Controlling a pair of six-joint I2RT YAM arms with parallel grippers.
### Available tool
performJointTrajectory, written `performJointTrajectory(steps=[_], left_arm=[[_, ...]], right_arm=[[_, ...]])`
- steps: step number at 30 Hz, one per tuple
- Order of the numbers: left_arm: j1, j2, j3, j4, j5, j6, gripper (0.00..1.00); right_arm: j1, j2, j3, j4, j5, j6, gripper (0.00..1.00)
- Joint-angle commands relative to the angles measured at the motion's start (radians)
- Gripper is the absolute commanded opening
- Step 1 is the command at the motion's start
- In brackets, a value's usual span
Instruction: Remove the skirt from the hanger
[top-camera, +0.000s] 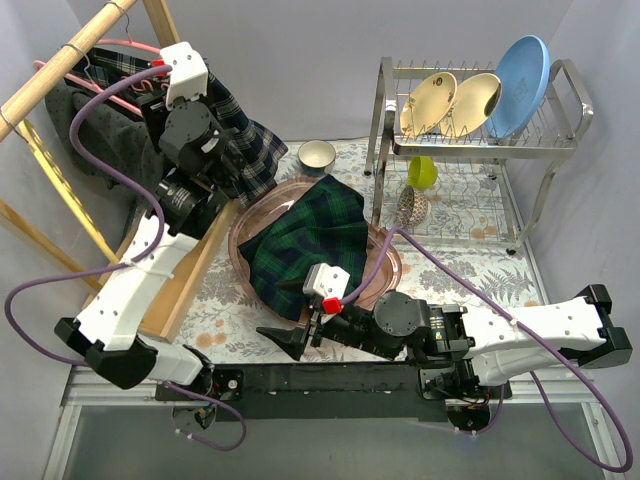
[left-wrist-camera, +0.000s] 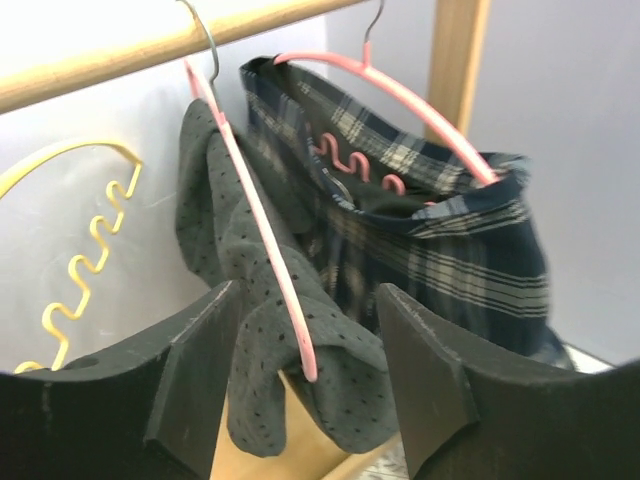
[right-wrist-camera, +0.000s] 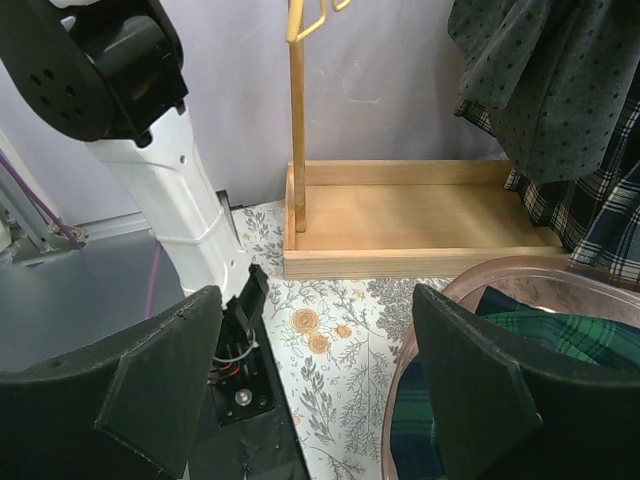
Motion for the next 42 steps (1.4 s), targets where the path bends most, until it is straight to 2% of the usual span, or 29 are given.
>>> performJointTrajectory(steps=[1, 2, 3, 4, 6, 11, 13, 17, 19, 22, 23, 26, 27, 28, 38, 42], left_arm=[[0.077, -0.006, 0.057, -0.156, 0.045, -0.088, 0.58], [0.118, 0.008, 0.074, -0.218, 0.075, -0.204, 0.59], [0.14, 0.018, 0.094, -0.361, 0.109, -0.266, 0.62], [0.166, 0.031, 0.151, -0.437, 0.195, -0.326, 0.64], [0.24, 0.072, 0.192, -0.589, 0.253, -0.467, 0.64], [0.31, 0.015, 0.065, -0.51, 0.317, -0.498, 0.63], [0.365, 0.032, 0.07, -0.553, 0.341, -0.54, 0.63], [0.409, 0.043, 0.047, -0.565, 0.412, -0.564, 0.61], [0.413, 0.042, 0.041, -0.552, 0.415, -0.566, 0.56], [0.413, 0.043, 0.064, -0.545, 0.421, -0.561, 0.42], [0.415, 0.043, 0.071, -0.544, 0.425, -0.557, 0.34], [0.415, 0.037, 0.087, -0.539, 0.447, -0.552, 0.18], [0.415, 0.034, 0.087, -0.529, 0.453, -0.55, 0.06], [0.413, 0.031, 0.091, -0.524, 0.473, -0.546, 0.0], [0.413, 0.022, 0.157, -0.509, 0.547, -0.524, 0.0], [0.412, 0.015, 0.186, -0.498, 0.495, -0.514, 0.0]], right_arm=[[0.004, -0.024, -0.002, 0.017, 0.015, 0.015, 0.84], [0.006, -0.024, -0.002, 0.017, 0.014, 0.017, 0.84], [0.006, -0.024, -0.002, 0.015, 0.012, 0.015, 0.84], [0.004, -0.024, -0.001, 0.014, 0.012, 0.015, 0.84], [0.007, -0.025, 0.002, 0.009, 0.011, 0.017, 0.84], [0.009, -0.028, -0.001, 0.001, 0.021, 0.018, 0.84], [0.009, -0.027, 0.001, 0.0, 0.021, 0.018, 0.84], [0.011, -0.022, 0.004, -0.003, 0.023, 0.018, 0.84], [0.012, -0.021, 0.001, -0.002, 0.029, 0.018, 0.84], [0.012, -0.024, -0.007, 0.003, 0.034, 0.014, 0.84], [0.012, -0.022, -0.008, 0.003, 0.034, 0.014, 0.84], [0.012, -0.024, -0.016, 0.01, 0.037, 0.012, 0.84], [0.012, -0.027, -0.017, 0.012, 0.035, 0.012, 0.83], [0.012, -0.027, -0.019, 0.012, 0.032, 0.012, 0.84], [0.014, -0.042, -0.033, 0.021, 0.037, 0.009, 0.83], [0.012, -0.039, -0.034, 0.03, 0.044, 0.003, 0.83]])
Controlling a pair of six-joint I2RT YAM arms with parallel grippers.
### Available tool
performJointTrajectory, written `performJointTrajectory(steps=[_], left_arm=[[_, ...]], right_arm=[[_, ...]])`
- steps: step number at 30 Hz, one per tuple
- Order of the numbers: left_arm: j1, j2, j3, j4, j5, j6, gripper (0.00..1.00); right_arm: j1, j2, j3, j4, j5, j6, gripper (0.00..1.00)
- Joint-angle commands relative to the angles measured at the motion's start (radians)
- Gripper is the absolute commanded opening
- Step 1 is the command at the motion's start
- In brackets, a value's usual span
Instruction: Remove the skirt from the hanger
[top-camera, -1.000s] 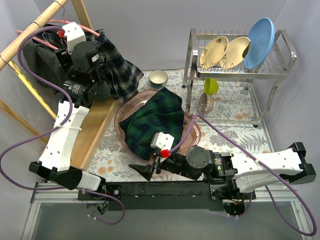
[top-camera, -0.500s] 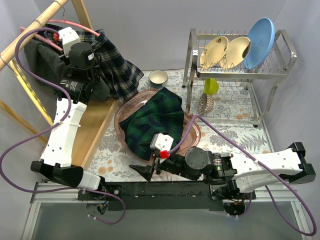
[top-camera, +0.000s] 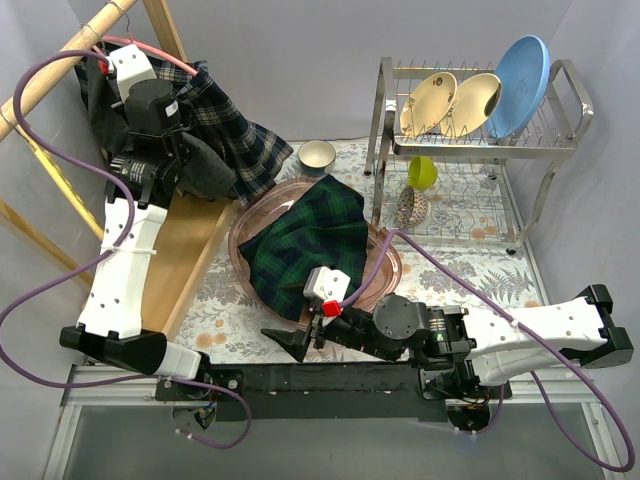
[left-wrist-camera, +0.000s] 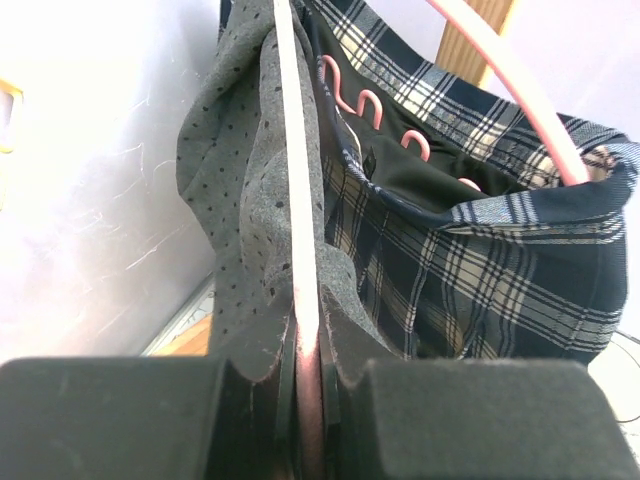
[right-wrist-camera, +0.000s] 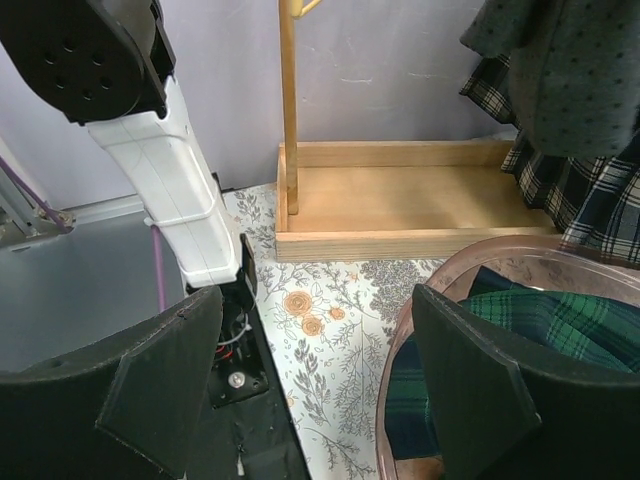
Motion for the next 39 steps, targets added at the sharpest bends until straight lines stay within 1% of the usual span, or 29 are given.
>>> performJointTrajectory(steps=[1, 5, 10, 15, 17, 19, 20, 24, 27, 29, 32, 33, 36, 37, 39], left_arm=[[-0.01, -0.046, 0.078, 0.064, -0.025, 0.039, 0.0], [-0.008, -0.066, 0.092, 0.084, -0.031, 0.051, 0.0], [-0.01, -0.103, 0.111, 0.058, 0.001, 0.039, 0.0], [-0.008, -0.166, 0.097, -0.031, 0.055, -0.024, 0.0], [-0.008, -0.179, 0.101, -0.086, 0.096, -0.047, 0.0], [-0.01, -0.202, 0.104, -0.123, 0.13, -0.082, 0.0], [-0.008, -0.213, 0.098, -0.15, 0.168, -0.09, 0.0], [-0.008, -0.28, 0.072, -0.177, 0.257, -0.122, 0.0], [-0.008, -0.317, 0.037, -0.151, 0.341, -0.125, 0.0], [-0.01, -0.351, 0.02, -0.122, 0.372, -0.125, 0.0], [-0.008, -0.386, -0.003, -0.103, 0.467, -0.13, 0.0], [-0.008, -0.394, -0.012, -0.106, 0.52, -0.134, 0.0], [-0.008, -0.437, -0.038, -0.128, 0.602, -0.159, 0.0], [-0.01, -0.452, -0.062, -0.134, 0.662, -0.162, 0.0], [-0.01, -0.5, -0.087, -0.158, 0.717, -0.177, 0.0]], right_arm=[[0.004, -0.022, -0.008, 0.056, 0.023, -0.003, 0.84], [0.004, -0.008, 0.007, 0.055, 0.021, -0.007, 0.83], [0.004, 0.009, 0.032, 0.046, 0.018, -0.009, 0.84], [0.004, 0.009, 0.033, 0.043, 0.013, -0.001, 0.84], [0.004, 0.006, 0.029, 0.046, 0.0, -0.001, 0.85], [0.004, 0.003, 0.029, 0.043, 0.018, -0.004, 0.85], [0.006, 0.001, 0.03, 0.043, 0.02, -0.009, 0.86], [0.004, 0.001, 0.035, 0.035, 0.042, -0.038, 0.86], [0.004, -0.002, 0.029, 0.039, 0.064, -0.058, 0.87], [0.006, -0.006, 0.027, 0.039, 0.076, -0.069, 0.87], [0.003, -0.019, 0.021, 0.041, 0.105, -0.075, 0.87], [0.003, -0.02, 0.02, 0.041, 0.108, -0.076, 0.87], [0.003, -0.028, 0.026, 0.024, 0.113, -0.104, 0.87], [0.001, -0.028, 0.047, 0.012, 0.122, -0.114, 0.87], [-0.006, -0.016, 0.073, -0.006, 0.144, -0.15, 0.87]])
